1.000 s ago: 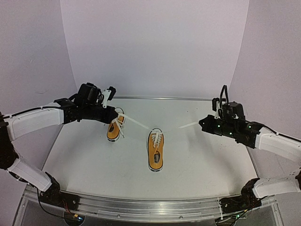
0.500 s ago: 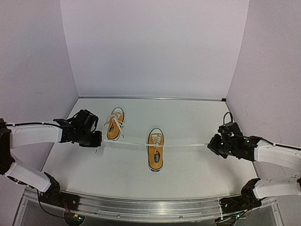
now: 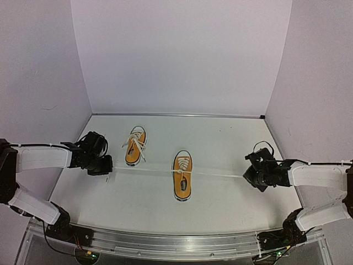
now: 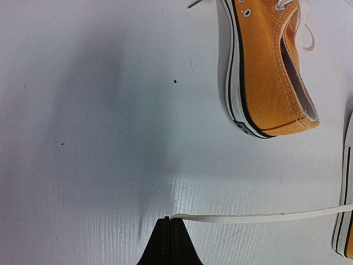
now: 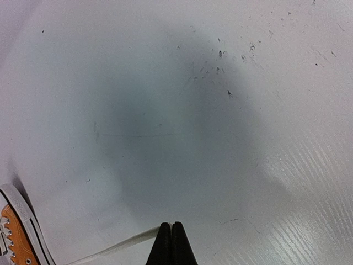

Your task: Tie the shoes

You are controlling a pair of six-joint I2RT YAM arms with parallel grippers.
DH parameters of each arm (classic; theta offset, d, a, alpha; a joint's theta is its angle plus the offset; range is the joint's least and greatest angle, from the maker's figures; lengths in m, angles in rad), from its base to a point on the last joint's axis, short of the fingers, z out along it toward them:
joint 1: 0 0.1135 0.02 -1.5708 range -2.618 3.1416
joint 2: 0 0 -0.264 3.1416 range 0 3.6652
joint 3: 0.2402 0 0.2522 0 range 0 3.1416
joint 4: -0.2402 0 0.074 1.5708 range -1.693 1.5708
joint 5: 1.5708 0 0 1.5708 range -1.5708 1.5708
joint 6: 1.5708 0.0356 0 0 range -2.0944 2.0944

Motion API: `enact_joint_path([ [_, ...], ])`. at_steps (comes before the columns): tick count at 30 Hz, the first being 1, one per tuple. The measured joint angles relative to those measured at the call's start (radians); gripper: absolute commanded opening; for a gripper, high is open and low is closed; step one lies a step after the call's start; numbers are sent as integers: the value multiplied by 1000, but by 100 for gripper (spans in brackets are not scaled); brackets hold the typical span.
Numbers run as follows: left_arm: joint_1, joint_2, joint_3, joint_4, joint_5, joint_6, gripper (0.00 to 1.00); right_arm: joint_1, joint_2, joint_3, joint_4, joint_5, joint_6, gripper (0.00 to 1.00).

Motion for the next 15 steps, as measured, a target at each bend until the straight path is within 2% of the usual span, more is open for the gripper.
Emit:
enact_joint_path([
  [4, 5, 25, 0, 20, 29, 12, 0, -7, -42, 0, -49, 38, 50, 0],
  [10, 7, 57, -5, 65, 83, 35, 0, -33, -206, 26, -168, 120, 102, 0],
  [15, 12, 82, -6, 81, 92, 41, 0, -42, -206, 37, -209, 135, 138, 0],
])
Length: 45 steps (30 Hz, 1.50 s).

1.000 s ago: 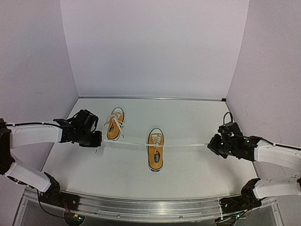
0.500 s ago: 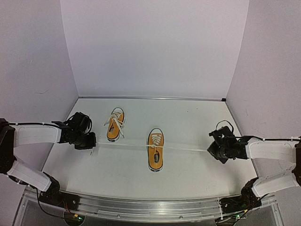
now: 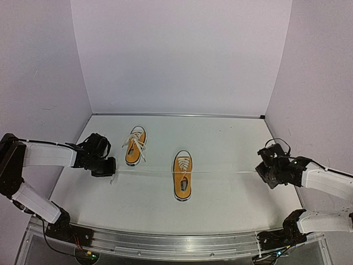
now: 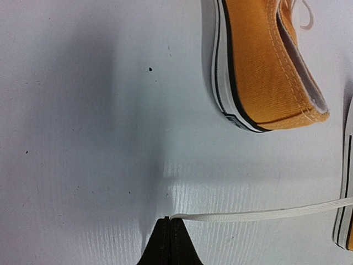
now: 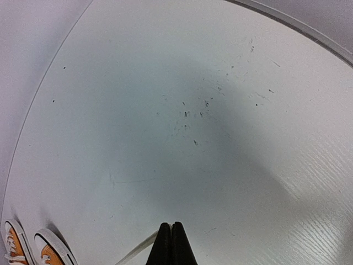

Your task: Tie the shoes

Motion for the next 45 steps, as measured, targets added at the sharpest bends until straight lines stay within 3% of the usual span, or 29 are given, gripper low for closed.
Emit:
enact_joint_path([
  [10, 56, 36, 3, -1, 119, 48, 0, -7, 22, -6, 9, -6, -7, 0],
  [14, -41, 95, 68, -41, 127, 118, 5, -15, 80, -6, 104, -48, -146, 13],
  [15, -59, 110, 85, -46, 131, 127, 10, -16, 107, -6, 129, -63, -187, 21],
  [19, -75, 145, 125, -55, 130, 157, 40, -16, 183, -5, 203, -124, -287, 82],
  [21, -73, 146, 127, -68, 123, 162, 63, -16, 191, -6, 228, -150, -320, 97],
  [23, -72, 138, 126, -83, 111, 172, 87, -16, 181, -6, 244, -167, -347, 98],
  [25, -72, 105, 126, -102, 93, 178, 98, -16, 156, -6, 256, -181, -375, 98],
  [32, -80, -36, 187, -83, 59, 231, 99, -16, 34, 22, 327, -246, -545, 98],
  [39, -228, 60, 285, 13, 0, 352, 100, -16, 44, 148, 436, -379, -765, 98],
  [45, -230, 158, 322, 44, 50, 456, 100, -17, 143, 272, 510, -440, -864, 98],
])
